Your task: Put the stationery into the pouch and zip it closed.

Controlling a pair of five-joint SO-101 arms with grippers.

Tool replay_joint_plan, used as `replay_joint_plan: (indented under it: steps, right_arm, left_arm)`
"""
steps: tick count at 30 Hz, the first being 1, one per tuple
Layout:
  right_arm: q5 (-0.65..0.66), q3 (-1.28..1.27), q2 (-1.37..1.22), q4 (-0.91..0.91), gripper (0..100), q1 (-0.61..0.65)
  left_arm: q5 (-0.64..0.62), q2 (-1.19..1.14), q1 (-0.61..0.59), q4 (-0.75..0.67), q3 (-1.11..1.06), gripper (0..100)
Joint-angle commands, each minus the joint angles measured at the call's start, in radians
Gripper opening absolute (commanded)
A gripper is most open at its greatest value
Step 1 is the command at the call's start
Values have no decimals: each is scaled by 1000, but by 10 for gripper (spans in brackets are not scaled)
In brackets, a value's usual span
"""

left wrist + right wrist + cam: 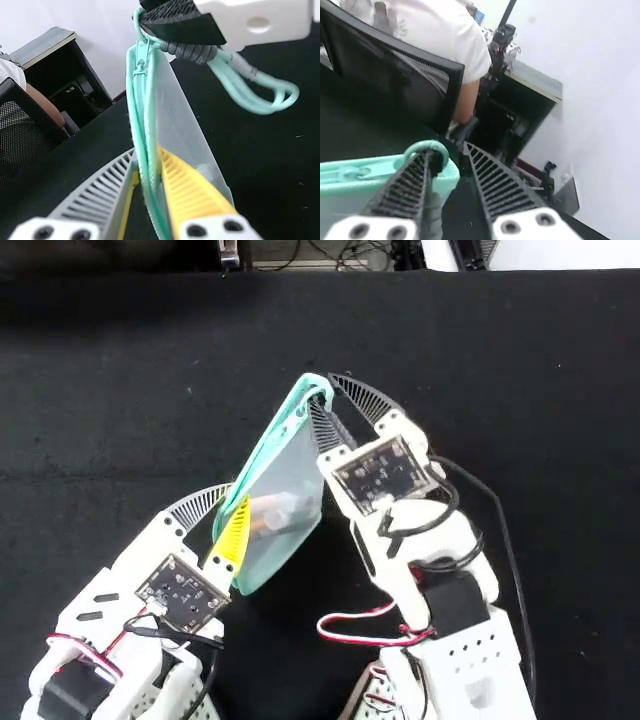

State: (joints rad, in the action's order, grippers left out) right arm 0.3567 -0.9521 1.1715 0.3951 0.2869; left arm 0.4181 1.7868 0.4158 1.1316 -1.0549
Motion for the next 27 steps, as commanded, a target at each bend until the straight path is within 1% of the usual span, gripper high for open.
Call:
replay_joint_plan:
  steps: [1,4,9,19,24,27]
  right_arm:
    - [-6,97,-7,-49,12,-135]
    - [-6,105,-8,-28,12,-123]
    - [-3,116,-15,-54,12,-127]
    - [98,122,-15,-54,12,-127]
    - [104,128,-30,-54,12,-183]
    - [101,159,-90,-54,12,-221]
  left_arm:
    - [0,5,-5,23,1,28]
    - [0,5,-5,23,1,28]
    - [0,5,-5,23,1,28]
    - [0,5,-5,23,1,28]
    - [0,5,-5,23,1,28]
    - [0,5,-5,23,1,28]
